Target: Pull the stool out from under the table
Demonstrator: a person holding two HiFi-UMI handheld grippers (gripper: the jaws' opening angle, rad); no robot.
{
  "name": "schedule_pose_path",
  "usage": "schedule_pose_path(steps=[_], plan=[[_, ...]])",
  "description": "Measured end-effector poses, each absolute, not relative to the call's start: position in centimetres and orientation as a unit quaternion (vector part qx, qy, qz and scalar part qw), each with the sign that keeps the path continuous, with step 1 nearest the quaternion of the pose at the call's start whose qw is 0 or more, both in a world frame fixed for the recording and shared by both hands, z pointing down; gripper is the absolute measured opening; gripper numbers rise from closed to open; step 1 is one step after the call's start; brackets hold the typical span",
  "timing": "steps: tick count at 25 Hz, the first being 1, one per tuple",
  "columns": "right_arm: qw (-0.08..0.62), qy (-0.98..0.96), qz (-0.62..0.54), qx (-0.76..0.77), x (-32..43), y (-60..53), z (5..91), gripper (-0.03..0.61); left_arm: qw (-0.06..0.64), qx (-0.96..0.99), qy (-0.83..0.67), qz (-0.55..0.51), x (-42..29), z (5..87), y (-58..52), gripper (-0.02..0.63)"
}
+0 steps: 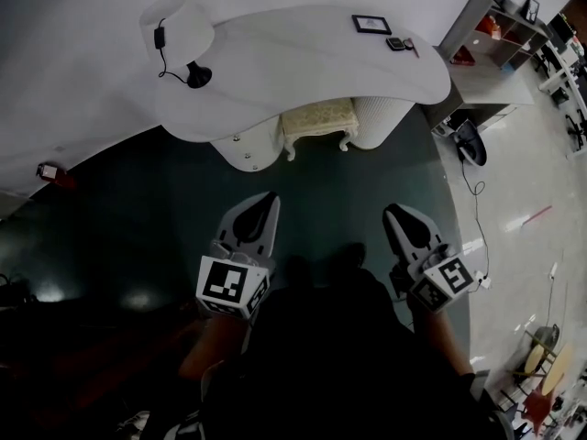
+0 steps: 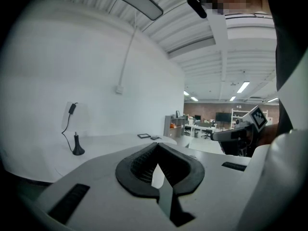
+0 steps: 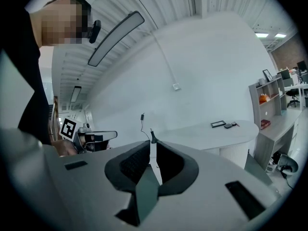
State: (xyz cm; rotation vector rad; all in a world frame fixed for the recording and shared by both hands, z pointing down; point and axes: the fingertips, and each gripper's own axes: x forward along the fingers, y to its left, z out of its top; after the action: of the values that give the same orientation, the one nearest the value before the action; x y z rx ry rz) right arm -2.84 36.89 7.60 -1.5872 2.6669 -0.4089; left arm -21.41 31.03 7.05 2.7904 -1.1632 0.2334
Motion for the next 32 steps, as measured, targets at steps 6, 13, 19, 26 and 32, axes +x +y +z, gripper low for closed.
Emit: schedule_pose_path(steps=[6,13,19,26,32], plan=[[-0.003,0.865,-0.133,-0.484,1.7,31.4,8.4,0.020,0.059,0.910,-0.404,0.078,-17.3,7.5,27.5,0.012],[-0.017,0.891,-0.122,-0.438,9.2,24.2,8.1,0.018,0.077,0.886,-0.453,0.059,-10.3,6.8,22.3,0.012],[-0.010,0.906,-0.127,-0.403,13.5,19.6,7.5,0.020,0.087,0.864,-0.494,0.049,-5.8,6.2,19.0,0.012],[-0.027,0.928,-0.103,-0.358,13.1,16.2,7.5,0.020,0.092,0.857,-0.504,0.051,-4.1,6.9,17.1,0.012],[-0.044,0.932,-0.110,-0.342,9.2,13.6,8.1,0.020,0.084,0.854,-0.512,0.037,-7.2,7.2,14.1,0.012]])
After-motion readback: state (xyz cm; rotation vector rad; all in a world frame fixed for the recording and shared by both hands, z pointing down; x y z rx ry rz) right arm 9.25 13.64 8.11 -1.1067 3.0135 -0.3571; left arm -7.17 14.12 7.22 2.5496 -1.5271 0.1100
